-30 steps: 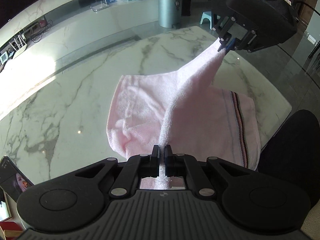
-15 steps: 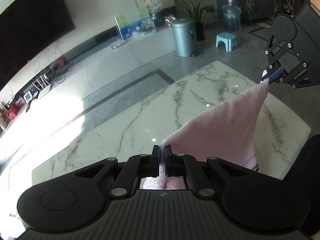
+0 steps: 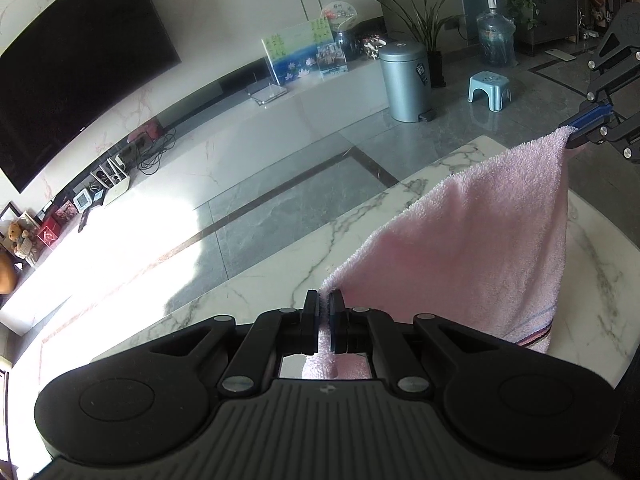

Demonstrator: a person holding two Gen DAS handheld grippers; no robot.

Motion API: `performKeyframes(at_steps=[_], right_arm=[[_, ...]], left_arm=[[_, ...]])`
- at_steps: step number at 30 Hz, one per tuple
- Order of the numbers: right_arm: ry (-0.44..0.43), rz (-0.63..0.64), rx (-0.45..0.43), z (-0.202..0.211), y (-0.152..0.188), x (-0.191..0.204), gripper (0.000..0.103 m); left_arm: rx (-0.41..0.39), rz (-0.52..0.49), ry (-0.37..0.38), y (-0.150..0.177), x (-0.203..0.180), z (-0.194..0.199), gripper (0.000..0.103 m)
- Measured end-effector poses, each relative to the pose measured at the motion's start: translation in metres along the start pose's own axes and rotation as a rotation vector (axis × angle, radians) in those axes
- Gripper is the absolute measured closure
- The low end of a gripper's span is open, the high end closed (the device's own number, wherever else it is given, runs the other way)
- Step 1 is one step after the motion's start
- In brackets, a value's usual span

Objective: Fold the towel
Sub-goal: 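Lift the towel with both grippers, raising the right gripper's edge toward the left gripper, then lower the towel onto the table with both grippers and open them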

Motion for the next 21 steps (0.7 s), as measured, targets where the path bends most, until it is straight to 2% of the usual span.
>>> performKeyframes(at_steps=[6,11,15,19,21], right_arm=[[0.095,-0.042,-0.021,-0.017,-0.015,-0.035,0.1],[0.202,-0.102,-0.071,-0.026,-0.026,-0.071,0.1],[0.267,-0.143,-0.101,-0.022,-0.026,-0.09,0.1],[0.247,-0.138,-0.087,-0.023,-0.01,-0.085,0.1],[0.21,-0.129,-0.066,-0.028,0.002,-0.072,0.1]], left_arm=[[-0.013,0.01,-0.044,-0.028,0.024,-0.015,0.099],[-0.087,0.003,-0.094,-0.065,0.038,-0.017,0.099],[-0.15,-0.002,-0.103,-0.082,0.04,-0.011,0.099],[-0.157,-0.041,-0.078,-0.075,0.027,-0.012,0.099],[-0.133,-0.065,-0.049,-0.06,0.015,-0.017,0.099]])
Point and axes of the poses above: each gripper's, at about its wrist camera, not at the fingertips, and z roughly against the way its jaws point, x to its left, y to its underside, the point moved 9 cm from there along -z, roughly the way its jaws point, and after that the axes turned 5 degrees about -z, right-handed, at the moved point
